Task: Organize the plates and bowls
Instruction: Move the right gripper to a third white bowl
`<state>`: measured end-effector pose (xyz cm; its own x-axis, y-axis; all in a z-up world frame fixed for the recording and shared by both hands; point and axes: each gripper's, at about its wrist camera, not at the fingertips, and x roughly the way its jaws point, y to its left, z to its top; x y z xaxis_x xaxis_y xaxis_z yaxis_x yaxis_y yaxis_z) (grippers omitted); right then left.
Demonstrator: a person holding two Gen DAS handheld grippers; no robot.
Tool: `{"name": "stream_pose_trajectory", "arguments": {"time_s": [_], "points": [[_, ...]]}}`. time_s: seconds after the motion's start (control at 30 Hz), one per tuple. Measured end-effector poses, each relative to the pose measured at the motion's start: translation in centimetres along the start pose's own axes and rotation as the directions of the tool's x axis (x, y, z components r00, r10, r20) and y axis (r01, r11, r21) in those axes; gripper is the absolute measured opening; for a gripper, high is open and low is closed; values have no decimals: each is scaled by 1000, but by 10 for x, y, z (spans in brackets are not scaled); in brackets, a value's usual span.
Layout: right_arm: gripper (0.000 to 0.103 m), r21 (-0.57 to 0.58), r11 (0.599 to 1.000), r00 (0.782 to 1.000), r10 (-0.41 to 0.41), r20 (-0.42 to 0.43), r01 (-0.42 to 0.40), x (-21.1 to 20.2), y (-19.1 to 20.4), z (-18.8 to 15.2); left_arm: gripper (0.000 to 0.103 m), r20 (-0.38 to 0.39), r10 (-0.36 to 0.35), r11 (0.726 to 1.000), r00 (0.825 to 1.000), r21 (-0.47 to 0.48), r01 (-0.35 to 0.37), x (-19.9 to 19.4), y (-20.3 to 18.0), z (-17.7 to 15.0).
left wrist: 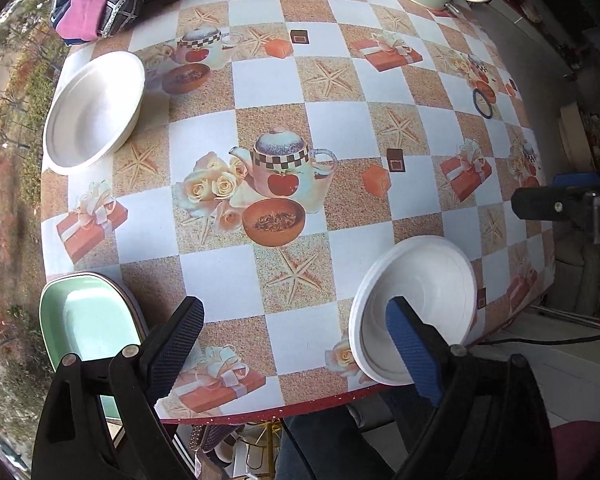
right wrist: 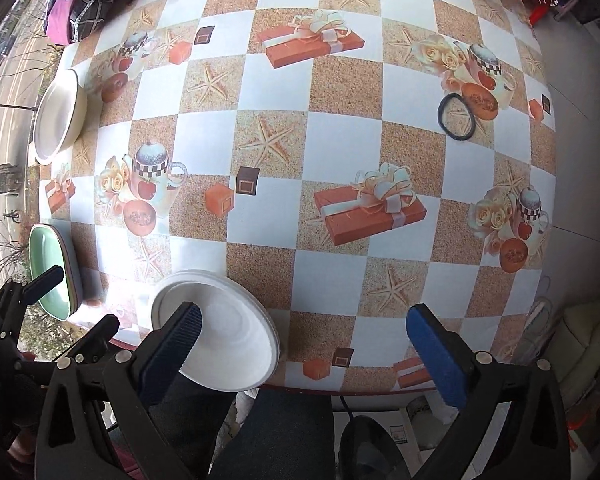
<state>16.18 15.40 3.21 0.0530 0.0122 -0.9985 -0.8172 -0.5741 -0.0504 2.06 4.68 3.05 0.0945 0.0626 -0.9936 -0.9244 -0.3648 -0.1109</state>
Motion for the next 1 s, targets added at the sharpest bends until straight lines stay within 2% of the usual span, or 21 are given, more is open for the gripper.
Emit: {"name": "stream_pose_trajectory", "arguments": {"time_s": [0.23, 0.6, 0.7, 0.83, 1.0], "points": [[103, -44, 998, 997, -39, 72, 42, -23, 14, 36, 94, 50, -5, 994, 999, -113, 10, -16, 36, 6], [103, -160, 984, 996, -62, 70, 73, -20, 63, 63, 94, 65, 52, 969, 997, -245, -35, -27, 86, 16], [103, -185, 980, 995, -54, 80, 68, -21, 77, 71, 94, 64, 62, 953, 996, -301, -40, -29, 102, 19], [103, -208, 976, 995, -49, 89, 66, -20, 93, 82, 94, 83, 45, 923, 996, -385, -10, -34, 123, 23], [103, -237, 970, 994, -41, 97, 63, -18, 114, 98, 94, 68, 53, 898, 996, -441, -18, -29, 147, 31]]}}
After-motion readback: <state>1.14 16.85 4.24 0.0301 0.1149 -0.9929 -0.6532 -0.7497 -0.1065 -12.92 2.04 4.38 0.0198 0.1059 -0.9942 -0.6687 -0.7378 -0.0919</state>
